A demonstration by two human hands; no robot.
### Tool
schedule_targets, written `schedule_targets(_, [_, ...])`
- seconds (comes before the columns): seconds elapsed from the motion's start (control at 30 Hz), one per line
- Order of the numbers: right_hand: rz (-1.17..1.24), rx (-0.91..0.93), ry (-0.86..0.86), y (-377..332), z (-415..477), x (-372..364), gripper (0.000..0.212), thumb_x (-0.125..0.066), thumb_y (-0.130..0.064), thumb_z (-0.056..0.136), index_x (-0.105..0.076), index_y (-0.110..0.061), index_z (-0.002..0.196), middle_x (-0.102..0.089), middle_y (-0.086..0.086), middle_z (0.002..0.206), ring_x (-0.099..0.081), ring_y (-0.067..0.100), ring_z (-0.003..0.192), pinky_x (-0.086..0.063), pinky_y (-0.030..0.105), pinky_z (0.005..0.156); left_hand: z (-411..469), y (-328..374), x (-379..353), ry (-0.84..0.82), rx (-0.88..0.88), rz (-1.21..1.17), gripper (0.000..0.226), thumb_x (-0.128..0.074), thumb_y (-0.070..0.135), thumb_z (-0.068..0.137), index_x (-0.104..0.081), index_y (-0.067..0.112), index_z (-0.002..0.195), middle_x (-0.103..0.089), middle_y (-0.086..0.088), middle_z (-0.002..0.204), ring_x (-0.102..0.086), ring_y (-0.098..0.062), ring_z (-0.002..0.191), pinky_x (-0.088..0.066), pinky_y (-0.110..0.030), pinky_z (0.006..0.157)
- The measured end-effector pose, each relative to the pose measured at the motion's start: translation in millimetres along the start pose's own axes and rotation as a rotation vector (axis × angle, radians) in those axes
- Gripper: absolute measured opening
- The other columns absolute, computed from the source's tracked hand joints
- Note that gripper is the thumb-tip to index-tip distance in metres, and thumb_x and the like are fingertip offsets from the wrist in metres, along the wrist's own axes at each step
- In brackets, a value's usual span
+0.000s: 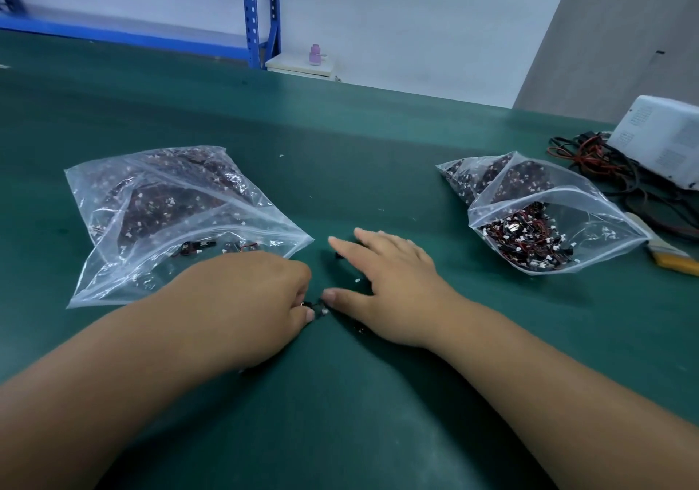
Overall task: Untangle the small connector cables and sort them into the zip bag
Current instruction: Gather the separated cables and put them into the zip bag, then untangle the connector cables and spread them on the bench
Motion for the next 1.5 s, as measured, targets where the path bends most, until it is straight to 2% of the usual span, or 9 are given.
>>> schedule_targets(0.1, [0.017,0.084,0.062,-18.6,10.6,4.7,0.045,-0.044,-0.056,0.096,-0.043,-0.049,0.140,-0.038,-0.014,0.149,-0.026,0.018,0.137,-0.016,0.039,0.109,0.6,0.5,0.0,0.001,0.001,-0.008,0.030,-0.046,0.060,0.088,-0.045,0.031,0.079,-0.053,0.013,0.079,-0.053,-0.007,0.078,-0.050,-0.033,0.074])
schedule_targets(0.23, [0.157,0.107,0.052,-24.1,10.3,6.2,0.036,-0.047,-0.027,0.098,-0.060,-0.041,0.128,-0.050,-0.019,0.137,-0.033,0.015,0.129,-0.019,0.037,0.108,1.1,-3.4,-0.5,-0.012,0.012,-0.018,0.022,-0.046,0.053,0.091,-0.046,0.032,0.084,-0.054,0.013,0.084,-0.055,-0.008,0.082,-0.050,-0.033,0.076])
schedule_targets(0.43, [0.183,0.139,-0.005,-35.9,-0.6,6.5,0.049,-0.057,-0.053,0.079,-0.054,-0.049,0.128,-0.049,-0.023,0.133,-0.035,0.012,0.124,-0.023,0.037,0.105,3.8,-6.3,-1.7,0.014,0.009,-0.019,0.012,-0.042,0.039,0.091,-0.043,0.031,0.083,-0.055,0.011,0.086,-0.057,-0.012,0.084,-0.051,-0.036,0.077])
schedule_targets(0.57, [0.181,0.147,0.126,-54.3,-5.0,9.9,0.019,-0.060,-0.039,0.086,-0.067,-0.037,0.104,-0.054,-0.016,0.116,-0.042,0.017,0.110,-0.032,0.041,0.099,6.5,-6.9,-4.8,-0.008,-0.002,-0.024,0.014,-0.042,0.035,0.090,-0.041,0.030,0.077,-0.054,0.010,0.081,-0.056,-0.011,0.079,-0.051,-0.037,0.075])
schedule_targets(0.7, [0.150,0.122,0.174,-57.6,-5.9,11.7,0.018,-0.052,-0.023,0.087,-0.066,-0.028,0.097,-0.052,-0.006,0.104,-0.044,0.023,0.098,-0.039,0.041,0.091,5.6,-7.6,-3.2,0.024,-0.012,-0.021,0.010,-0.040,0.033,0.087,-0.044,0.030,0.079,-0.054,0.012,0.079,-0.054,-0.008,0.076,-0.050,-0.035,0.073])
schedule_targets(0.87, [-0.074,0.125,0.221,-35.8,-15.0,16.2,0.009,-0.046,-0.032,0.093,-0.051,-0.025,0.094,-0.044,-0.005,0.097,-0.040,0.024,0.091,-0.039,0.040,0.082,3.7,-9.8,-2.8,0.018,0.000,-0.036,0.007,-0.042,0.033,0.087,-0.043,0.034,0.081,-0.053,0.014,0.083,-0.052,-0.005,0.080,-0.050,-0.033,0.074])
schedule_targets(1.0, [-0.150,0.095,0.193,-1.6,-20.2,25.5,0.025,-0.042,-0.050,0.098,-0.040,-0.028,0.085,-0.040,-0.009,0.091,-0.042,0.021,0.090,-0.037,0.036,0.075,4.0,-9.4,-1.7,0.038,-0.011,-0.039,0.007,-0.041,0.031,0.086,-0.043,0.033,0.080,-0.054,0.014,0.081,-0.051,-0.004,0.076,-0.050,-0.033,0.073])
schedule_targets(1.2, [-0.282,0.048,0.206,21.8,-30.2,32.8,0.044,-0.038,-0.050,0.099,-0.032,-0.022,0.067,-0.038,-0.006,0.069,-0.042,0.023,0.070,-0.027,0.034,0.059,6.0,-8.9,-3.6,0.044,-0.022,-0.032,0.009,-0.042,0.031,0.087,-0.042,0.034,0.078,-0.055,0.013,0.079,-0.052,-0.003,0.073,-0.051,-0.032,0.072])
schedule_targets(1.5, [-0.466,0.155,0.127,23.7,-38.3,42.5,0.034,-0.047,-0.037,0.095,-0.039,-0.020,0.067,-0.043,-0.002,0.066,-0.051,0.031,0.064,-0.031,0.032,0.056,10.5,-8.2,-6.5,0.093,-0.049,0.007,0.008,-0.039,0.034,0.087,-0.040,0.032,0.080,-0.055,0.012,0.079,-0.052,-0.001,0.074,-0.049,-0.029,0.074])
Point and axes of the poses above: each hand's wrist, its own z-axis towards the middle knuckle, its own x-axis out of the back of the hand, y = z × x, the point moved 10 cm from there along z, towards the middle knuckle
